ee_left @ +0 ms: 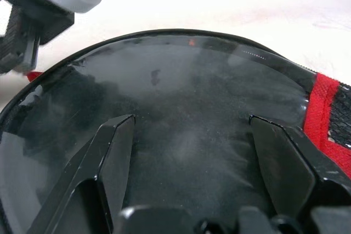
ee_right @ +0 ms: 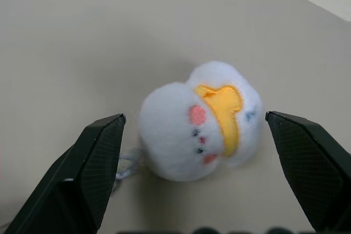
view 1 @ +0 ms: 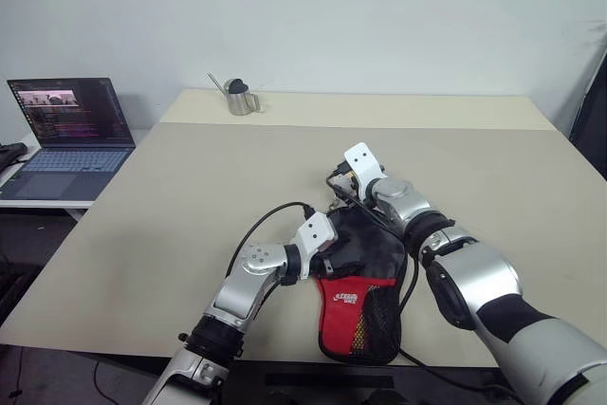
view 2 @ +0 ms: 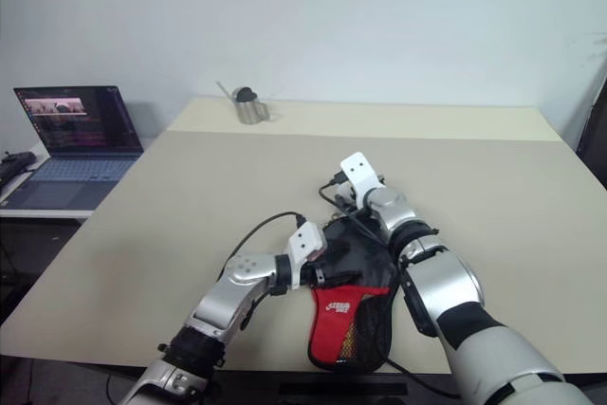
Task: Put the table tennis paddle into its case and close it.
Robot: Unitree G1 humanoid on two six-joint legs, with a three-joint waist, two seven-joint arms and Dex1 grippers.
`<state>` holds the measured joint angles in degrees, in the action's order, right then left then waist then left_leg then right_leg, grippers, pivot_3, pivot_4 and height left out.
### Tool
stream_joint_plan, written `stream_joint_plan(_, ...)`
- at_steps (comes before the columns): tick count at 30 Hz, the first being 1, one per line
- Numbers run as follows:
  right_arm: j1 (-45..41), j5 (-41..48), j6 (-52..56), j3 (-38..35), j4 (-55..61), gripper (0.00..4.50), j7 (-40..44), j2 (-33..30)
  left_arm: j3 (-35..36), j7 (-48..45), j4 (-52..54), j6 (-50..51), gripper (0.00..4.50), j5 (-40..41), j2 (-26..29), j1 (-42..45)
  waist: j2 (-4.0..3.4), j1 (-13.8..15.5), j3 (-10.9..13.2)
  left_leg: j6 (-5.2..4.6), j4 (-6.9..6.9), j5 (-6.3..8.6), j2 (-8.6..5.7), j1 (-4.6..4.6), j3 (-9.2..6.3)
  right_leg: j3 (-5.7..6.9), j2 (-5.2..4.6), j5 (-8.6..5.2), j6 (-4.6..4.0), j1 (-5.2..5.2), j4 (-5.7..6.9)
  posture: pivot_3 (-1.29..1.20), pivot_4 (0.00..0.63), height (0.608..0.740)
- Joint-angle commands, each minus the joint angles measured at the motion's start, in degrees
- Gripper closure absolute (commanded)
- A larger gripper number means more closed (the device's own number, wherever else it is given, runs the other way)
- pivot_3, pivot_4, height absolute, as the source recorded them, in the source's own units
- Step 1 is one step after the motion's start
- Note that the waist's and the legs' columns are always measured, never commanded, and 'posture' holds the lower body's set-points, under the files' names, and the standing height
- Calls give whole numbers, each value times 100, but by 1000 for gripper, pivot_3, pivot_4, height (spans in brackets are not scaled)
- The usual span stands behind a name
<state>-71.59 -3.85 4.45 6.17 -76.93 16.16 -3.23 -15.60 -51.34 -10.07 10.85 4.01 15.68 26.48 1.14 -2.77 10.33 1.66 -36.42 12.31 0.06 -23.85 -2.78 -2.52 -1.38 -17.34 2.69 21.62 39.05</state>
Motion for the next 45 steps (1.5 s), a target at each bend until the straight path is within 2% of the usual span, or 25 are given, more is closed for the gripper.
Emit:
stream_joint_plan(1, -160, -102, 61, -103, 45, 607, -61, 93, -87, 25, 64, 18, 848, -35, 30, -69, 0, -8, 0, 0, 0, 0, 0, 0, 0, 0, 0, 0, 0, 0, 0, 0, 150, 740)
stream_joint_plan(9, -105, -400, 172, -72, 19, 3432, -307, 151, -150, 43, 69, 12, 848, -51, 31, -126, -2, -20, -1, 1, 1, 0, -1, 3, 0, 0, 0, 0, 0, -1, 0, 0, 150, 740)
stream_joint_plan(13, -94, -520, 164, -61, 20, 4418, -336, 162, -154, 61, 58, 16, 848, -53, 28, -154, -3, -25, -2, 1, 1, 0, -1, 4, 0, 0, 0, 0, 0, -3, 0, 0, 150, 740)
stream_joint_plan(20, -86, -745, 58, 15, 43, 4495, -410, 6, -184, 71, -68, -21, 848, -90, 3, -150, -4, -34, -2, 1, 2, -1, -1, 6, -1, 0, 0, 0, 0, -5, 0, 0, 150, 740)
stream_joint_plan(27, -61, -1108, -173, 216, 106, 4495, -312, -716, -243, 81, -219, -116, 848, -116, -25, -148, -4, 44, -2, 3, 1, -2, -8, 5, -2, 2, -6, 0, 0, -8, -3, 0, 150, 740)
stream_joint_plan(38, 493, -1512, -737, 679, 683, 4495, 581, -1684, -290, 101, -528, -219, 848, -129, -132, -36, -13, 93, -8, 0, -1, -4, -16, 11, -5, 5, -11, 0, 0, -20, -3, 0, 150, 740)
stream_joint_plan(45, 1014, -1457, -660, 635, 1556, 4495, 1183, -2360, -291, 175, -695, -277, 848, -192, -158, 33, -17, 124, -10, -7, -3, -9, -30, 11, -12, 13, -27, 0, 0, -27, -3, 0, 150, 740)
